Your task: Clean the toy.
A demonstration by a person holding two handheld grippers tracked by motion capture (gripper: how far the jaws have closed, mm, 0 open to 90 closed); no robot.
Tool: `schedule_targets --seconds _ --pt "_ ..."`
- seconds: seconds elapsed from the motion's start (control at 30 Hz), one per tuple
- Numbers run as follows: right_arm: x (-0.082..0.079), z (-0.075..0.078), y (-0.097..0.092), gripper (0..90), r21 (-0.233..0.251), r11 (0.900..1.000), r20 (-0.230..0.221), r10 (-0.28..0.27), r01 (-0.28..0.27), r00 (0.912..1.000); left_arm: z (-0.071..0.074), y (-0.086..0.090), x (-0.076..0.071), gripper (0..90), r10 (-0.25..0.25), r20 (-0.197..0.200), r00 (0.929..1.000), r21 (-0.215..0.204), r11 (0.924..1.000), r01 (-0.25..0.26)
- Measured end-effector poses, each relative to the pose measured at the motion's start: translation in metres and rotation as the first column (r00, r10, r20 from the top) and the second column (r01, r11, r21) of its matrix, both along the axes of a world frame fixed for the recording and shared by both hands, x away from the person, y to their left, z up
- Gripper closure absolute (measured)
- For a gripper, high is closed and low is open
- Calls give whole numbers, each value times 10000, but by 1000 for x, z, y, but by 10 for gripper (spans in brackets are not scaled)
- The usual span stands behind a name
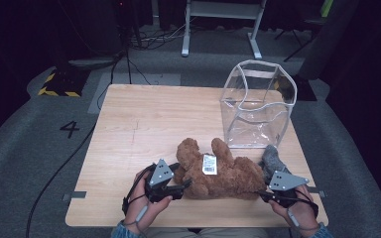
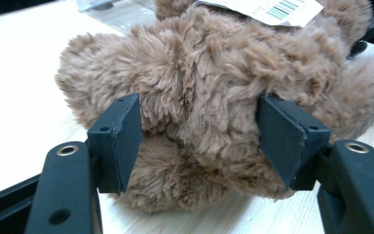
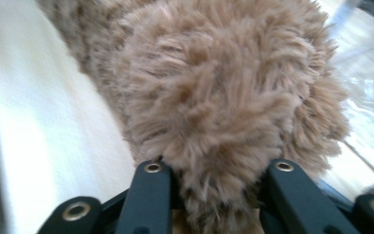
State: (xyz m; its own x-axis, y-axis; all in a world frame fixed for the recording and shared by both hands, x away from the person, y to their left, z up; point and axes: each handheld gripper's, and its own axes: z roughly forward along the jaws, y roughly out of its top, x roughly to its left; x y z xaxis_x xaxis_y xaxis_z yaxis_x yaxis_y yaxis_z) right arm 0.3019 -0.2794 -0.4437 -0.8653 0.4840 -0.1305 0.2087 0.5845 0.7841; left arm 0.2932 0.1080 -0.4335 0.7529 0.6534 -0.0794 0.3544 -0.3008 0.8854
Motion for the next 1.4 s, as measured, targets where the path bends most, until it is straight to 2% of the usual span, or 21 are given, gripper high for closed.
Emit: schedule_targets --seconds 0.03,0.07,0.1,0.13,0.27,0.3,0.37,0.43,0.5,0.57,0.67,0.7,0.73,0.8,1.03,1.2,1.23,1.27,1.3,1.37,1.4 --pt "-2 8 0 748 629 9976 -356 317 -294 9989 2 3 -2 353 53 43 10000 -151 9999 -52" --pt "-2 8 0 748 629 9976 -356 317 -294 9989 4 5 -3 353 125 111 9999 -198 9997 -123" --pt "-4 14 0 748 1371 9894 -1025 623 -479 9928 9 9 -6 359 297 298 9991 -247 9993 -289" --pt "-4 16 0 750 1627 9850 -1259 783 -573 9890 9 9 -6 361 297 298 9991 -247 9993 -289" --pt "-3 18 0 741 2564 9645 -2694 1348 -639 9536 17 17 -11 362 414 445 9982 -653 9971 -384" --pt "-1 16 -1 717 2756 9603 -3026 1284 -422 9444 17 17 -11 362 416 472 9980 -662 9971 -384" --pt "8 10 -5 621 2664 9636 -3195 649 239 9454 17 16 -11 359 417 511 9978 -658 9971 -383" --pt "16 4 -8 483 2268 9682 -2907 -360 1054 9561 14 13 -9 354 379 406 9985 -464 9983 -360" --pt "21 2 -10 410 2492 9591 -2510 -702 1345 9654 12 13 -8 347 361 377 9986 -318 9989 -349" --pt "22 3 -10 387 2426 9594 -2292 -874 1439 9694 9 12 -7 346 361 288 9989 -275 9990 -353" --pt "23 7 -9 333 2276 9627 -1186 -1219 1465 9854 7 12 -5 344 340 206 9992 -142 9993 -337" --pt "23 12 -11 302 2053 9644 -314 -1640 1669 9860 6 12 -5 343 363 216 9991 -147 9992 -360" --pt "23 12 -11 302 2053 9644 -314 -1640 1669 9860 6 12 -5 343 372 198 9991 -132 9992 -369" --pt "26 14 -12 297 1712 9688 213 -1855 1792 9824 5 11 -4 342 291 160 9995 -112 9995 -289" --pt "26 13 -12 289 1853 9655 276 -1911 1828 9812 -9 6 2 330 -25 -382 9993 260 9997 35" --pt "19 20 -25 279 1857 9691 447 -1734 1623 9838 -13 2 6 331 -89 -537 9985 268 9996 103" --pt "18 25 -39 286 1917 9665 655 -1862 1708 9803 -14 2 6 331 -81 -511 9987 274 9996 95" --pt "18 25 -39 286 1917 9665 655 -1862 1708 9803 -14 3 6 331 -62 -469 9989 364 9993 79" --pt "22 27 -58 269 1719 9578 503 -2419 2302 9690 -16 3 7 331 -66 -622 9980 318 9995 86" --pt "31 20 -72 236 771 9481 217 -3109 3084 9502 -17 3 7 332 -60 -627 9980 358 9993 82" --pt "31 20 -72 236 771 9481 217 -3109 3084 9502 -17 3 7 332 -46 -672 9977 384 9992 72"
